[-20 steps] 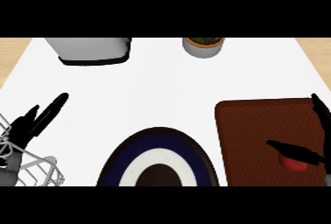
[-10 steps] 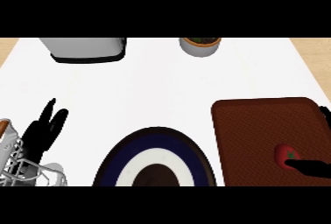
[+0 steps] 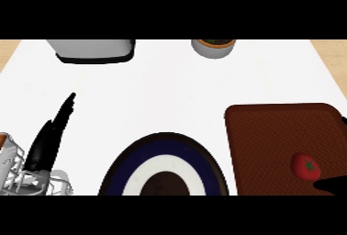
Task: Pick the tomato from the tray and place it in the plate
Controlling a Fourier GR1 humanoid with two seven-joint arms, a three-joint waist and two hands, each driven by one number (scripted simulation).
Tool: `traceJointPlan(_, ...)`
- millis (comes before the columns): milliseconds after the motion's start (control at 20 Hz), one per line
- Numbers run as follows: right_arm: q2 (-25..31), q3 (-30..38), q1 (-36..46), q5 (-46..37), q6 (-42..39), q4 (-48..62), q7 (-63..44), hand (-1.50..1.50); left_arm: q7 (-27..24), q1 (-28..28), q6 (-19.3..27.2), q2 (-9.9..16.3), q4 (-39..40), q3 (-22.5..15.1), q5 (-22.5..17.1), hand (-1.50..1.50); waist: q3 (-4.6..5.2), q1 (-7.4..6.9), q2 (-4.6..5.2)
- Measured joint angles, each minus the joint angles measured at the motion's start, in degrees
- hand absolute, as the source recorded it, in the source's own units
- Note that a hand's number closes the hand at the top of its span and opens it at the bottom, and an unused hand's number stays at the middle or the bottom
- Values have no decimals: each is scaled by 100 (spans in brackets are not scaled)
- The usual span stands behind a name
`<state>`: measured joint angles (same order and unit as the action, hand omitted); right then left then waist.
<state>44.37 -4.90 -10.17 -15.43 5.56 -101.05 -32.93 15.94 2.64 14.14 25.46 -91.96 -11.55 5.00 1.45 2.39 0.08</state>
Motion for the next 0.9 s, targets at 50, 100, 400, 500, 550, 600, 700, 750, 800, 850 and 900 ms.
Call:
traceJointPlan(50,37,12,31,55,-98,-137,-217,-150,-130,29,-38,-36,35,26,-108,0,-6,-26,4)
traceJointPlan(100,55,-5,29,63,-166,-269,-423,-150,-251,57,-80,-66,79,50,-214,0,-14,-49,5)
traceJointPlan(400,52,-120,93,77,-601,-569,-1296,-150,-803,295,-308,-263,407,171,-628,0,-74,-176,3)
traceJointPlan(500,20,-178,157,46,-767,-564,-1493,-150,-932,338,-331,-301,495,188,-682,0,-94,-207,-4)
traceJointPlan(550,12,-169,140,56,-846,-546,-1515,-150,-989,355,-352,-303,527,183,-708,0,-100,-213,-8)
traceJointPlan(600,-38,-219,142,2,-872,-452,-1491,-150,-1006,391,-344,-300,589,165,-740,0,-113,-223,-15)
traceJointPlan(700,-173,-301,270,-93,-942,-285,-1553,-150,-1059,439,-382,-302,662,142,-792,0,-126,-247,-19)
traceJointPlan(750,-282,-372,284,-171,-938,-284,-1622,-150,-1095,460,-409,-302,709,136,-828,0,-137,-250,-26)
traceJointPlan(800,-345,-401,283,-233,-957,-247,-1629,-150,-1147,466,-421,-312,744,137,-847,0,-147,-253,-34)
traceJointPlan(850,-352,-365,282,-226,-1017,-183,-1578,-150,-1142,484,-438,-308,773,133,-889,0,-151,-255,-34)
traceJointPlan(900,-378,-330,250,-242,-1041,-78,-1470,-150,-1097,479,-445,-307,756,136,-892,0,-147,-256,-28)
